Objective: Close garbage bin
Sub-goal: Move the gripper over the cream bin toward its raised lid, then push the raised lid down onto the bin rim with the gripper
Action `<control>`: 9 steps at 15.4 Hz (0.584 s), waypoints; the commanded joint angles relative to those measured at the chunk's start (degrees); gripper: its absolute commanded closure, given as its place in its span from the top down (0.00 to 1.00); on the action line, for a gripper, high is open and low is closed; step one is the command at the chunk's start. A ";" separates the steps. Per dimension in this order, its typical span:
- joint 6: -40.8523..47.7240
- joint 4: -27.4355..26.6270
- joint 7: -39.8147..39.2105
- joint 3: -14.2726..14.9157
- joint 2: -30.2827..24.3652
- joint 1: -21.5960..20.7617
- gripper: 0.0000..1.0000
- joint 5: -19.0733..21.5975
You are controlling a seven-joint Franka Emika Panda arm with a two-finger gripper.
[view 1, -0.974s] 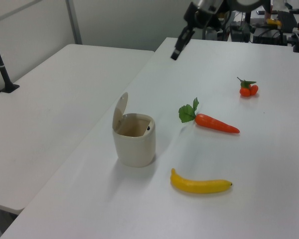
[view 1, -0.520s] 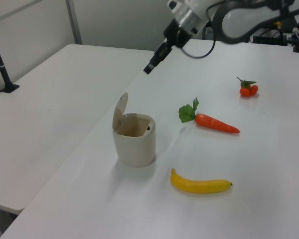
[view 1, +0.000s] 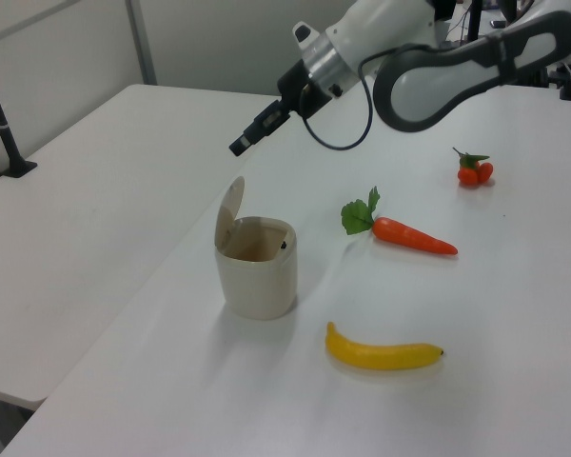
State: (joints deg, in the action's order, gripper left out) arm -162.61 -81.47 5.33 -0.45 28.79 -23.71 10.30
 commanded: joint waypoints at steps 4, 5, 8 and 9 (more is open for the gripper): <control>-4.91 2.72 1.44 0.28 5.83 -1.60 0.00 -2.48; -4.91 2.37 1.44 0.28 5.75 -1.60 0.00 -2.56; -4.82 0.35 1.52 0.19 5.05 -1.69 0.00 -2.48; -4.73 0.08 1.61 0.02 4.61 -1.69 0.00 -2.48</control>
State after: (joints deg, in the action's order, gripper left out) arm -166.62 -80.25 5.33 -0.46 34.35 -25.03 8.81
